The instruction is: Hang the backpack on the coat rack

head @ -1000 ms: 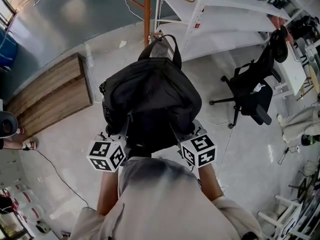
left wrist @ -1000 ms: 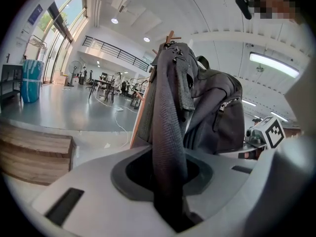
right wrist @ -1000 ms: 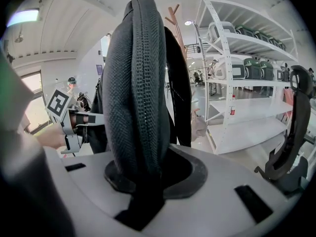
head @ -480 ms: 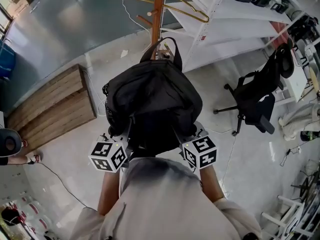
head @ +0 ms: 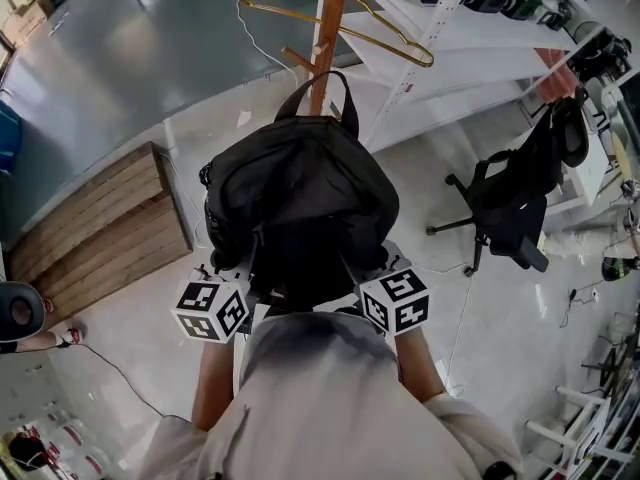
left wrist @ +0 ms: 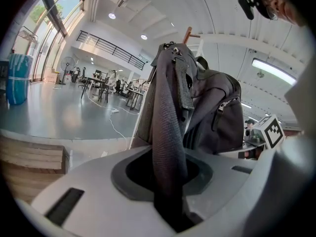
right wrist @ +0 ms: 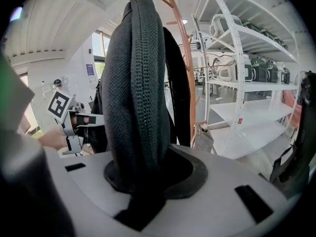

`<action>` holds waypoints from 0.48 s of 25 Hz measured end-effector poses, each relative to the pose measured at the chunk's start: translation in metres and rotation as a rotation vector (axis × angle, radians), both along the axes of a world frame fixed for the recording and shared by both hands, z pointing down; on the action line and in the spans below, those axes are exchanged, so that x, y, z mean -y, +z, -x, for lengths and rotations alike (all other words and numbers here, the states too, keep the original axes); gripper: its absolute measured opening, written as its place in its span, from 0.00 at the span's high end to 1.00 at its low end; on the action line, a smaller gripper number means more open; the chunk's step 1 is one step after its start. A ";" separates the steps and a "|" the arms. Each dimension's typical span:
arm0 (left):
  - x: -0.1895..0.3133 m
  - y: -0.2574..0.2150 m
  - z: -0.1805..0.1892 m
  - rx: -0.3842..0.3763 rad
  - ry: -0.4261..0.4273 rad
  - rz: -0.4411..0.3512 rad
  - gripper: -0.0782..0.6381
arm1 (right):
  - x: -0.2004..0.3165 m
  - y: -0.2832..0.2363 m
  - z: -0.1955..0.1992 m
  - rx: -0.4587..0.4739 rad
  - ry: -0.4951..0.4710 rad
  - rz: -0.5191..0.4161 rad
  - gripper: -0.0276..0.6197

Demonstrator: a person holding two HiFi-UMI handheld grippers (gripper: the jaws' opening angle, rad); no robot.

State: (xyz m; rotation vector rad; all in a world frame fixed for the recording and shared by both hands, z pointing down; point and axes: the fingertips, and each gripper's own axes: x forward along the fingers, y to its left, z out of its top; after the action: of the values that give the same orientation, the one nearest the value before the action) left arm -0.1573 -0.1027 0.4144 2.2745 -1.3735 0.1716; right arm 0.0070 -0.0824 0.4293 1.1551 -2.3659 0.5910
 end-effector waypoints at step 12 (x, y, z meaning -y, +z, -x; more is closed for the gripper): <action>0.027 -0.004 0.008 0.027 0.058 -0.012 0.77 | 0.023 -0.006 0.009 0.001 0.024 -0.013 0.80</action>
State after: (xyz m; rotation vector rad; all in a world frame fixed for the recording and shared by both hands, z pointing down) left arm -0.1653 -0.1292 0.4104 2.3317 -1.3263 0.2140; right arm -0.0016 -0.1054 0.4235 1.1900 -2.3635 0.5859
